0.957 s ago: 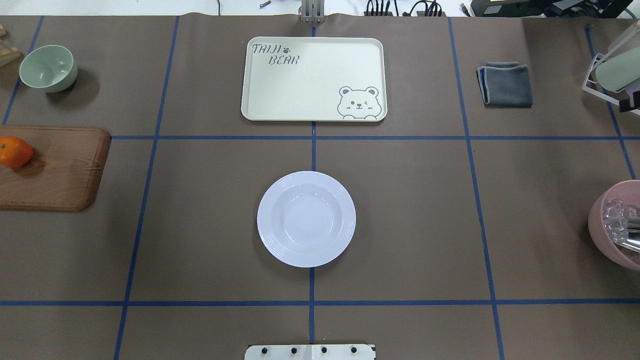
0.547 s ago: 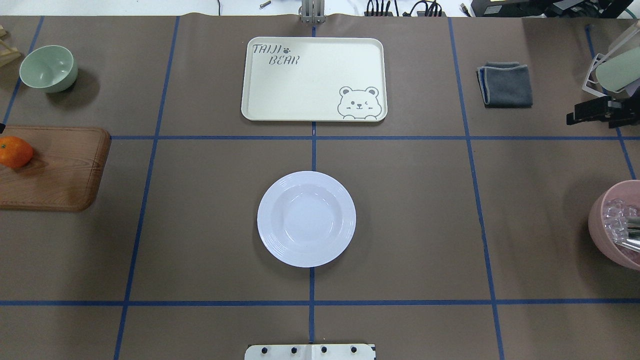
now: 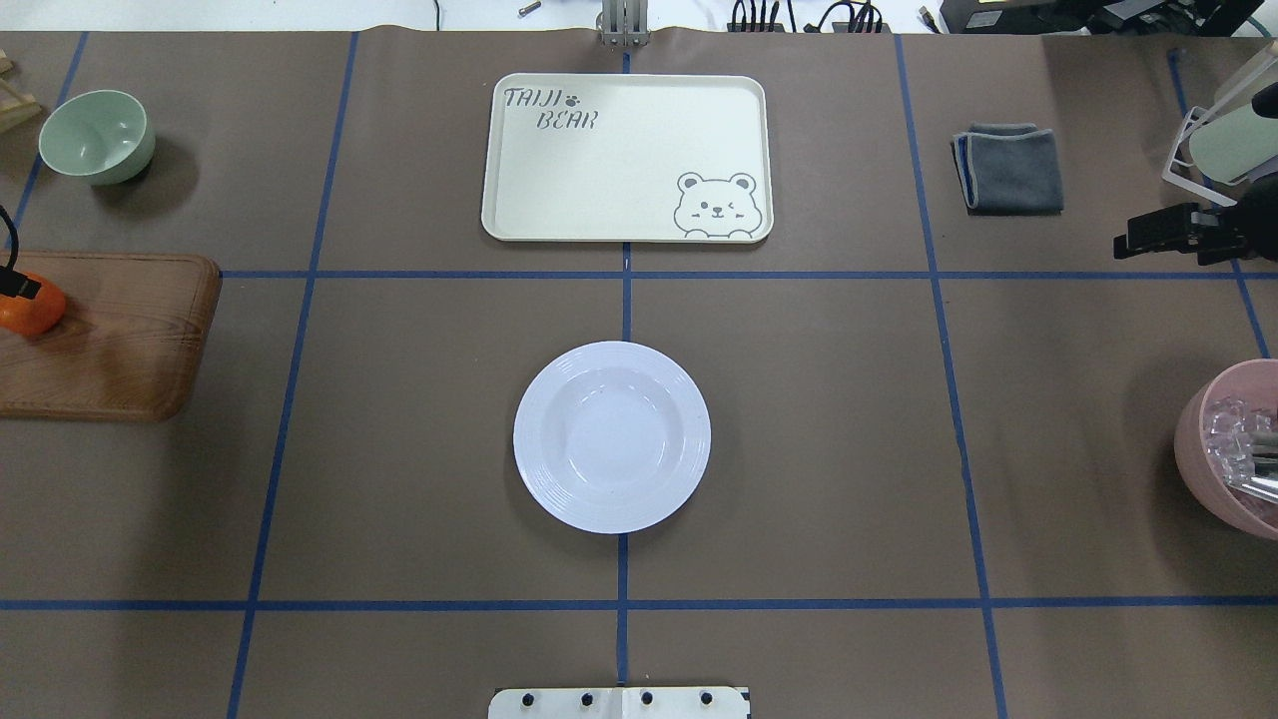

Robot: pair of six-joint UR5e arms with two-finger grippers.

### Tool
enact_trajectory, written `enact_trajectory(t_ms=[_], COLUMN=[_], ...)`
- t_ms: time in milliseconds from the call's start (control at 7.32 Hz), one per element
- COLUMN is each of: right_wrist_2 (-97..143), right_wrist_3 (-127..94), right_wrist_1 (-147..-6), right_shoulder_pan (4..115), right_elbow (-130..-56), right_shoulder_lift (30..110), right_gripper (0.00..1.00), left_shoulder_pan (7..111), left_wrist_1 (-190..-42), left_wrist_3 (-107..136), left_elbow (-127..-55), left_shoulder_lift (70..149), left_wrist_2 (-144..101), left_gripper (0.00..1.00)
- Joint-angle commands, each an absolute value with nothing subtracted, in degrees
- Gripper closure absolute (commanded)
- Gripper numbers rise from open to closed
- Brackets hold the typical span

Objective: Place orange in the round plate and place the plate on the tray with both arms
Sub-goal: 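Reach the left gripper down to the orange on the wooden tray and grasp it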

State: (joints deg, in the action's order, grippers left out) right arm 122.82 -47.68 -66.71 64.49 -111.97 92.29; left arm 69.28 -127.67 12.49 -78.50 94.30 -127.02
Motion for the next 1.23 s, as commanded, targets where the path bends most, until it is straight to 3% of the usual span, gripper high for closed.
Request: enact_trajectory(t_ms=[0,273,410,547,683,820,1093], right_wrist_2=[122.78,122.17,122.17,122.17,122.17,122.25,122.26], right_wrist_3=[-47.72,-47.72,-47.72,-47.72,-47.72,-47.64,-47.64], right_wrist_1=[-66.71,-66.71,-66.71,-66.71,-66.62,-66.53,-62.86], right_shoulder_pan=[64.16,63.90,63.81,63.81,63.81,63.81,63.72], right_elbow=[-111.97,-111.97,-111.97,-111.97,-111.97,-111.97,-111.62], right_shoulder_lift=[92.29,92.29,92.29,92.29,92.29,92.20,92.37], right_gripper=[0.00,0.00,0.00,0.00,0.00,0.00,0.00], left_shoulder_pan=[66.63,65.92,65.92,65.83,65.83,65.92,67.49], left_wrist_1=[-128.84,-131.38,-133.31,-133.94,-134.03,-133.16,-119.28], left_wrist_3=[14.31,14.41,14.33,14.33,14.59,14.59,14.76], left_elbow=[-77.44,-74.98,-73.84,-73.48,-73.91,-75.92,-83.97], left_shoulder_lift=[94.31,94.48,94.48,94.57,94.92,95.10,99.72], left_wrist_2=[-126.56,-126.48,-125.69,-125.42,-125.42,-126.81,-131.39], left_gripper=[0.01,0.02,0.08,0.41,0.86,1.00,1.00])
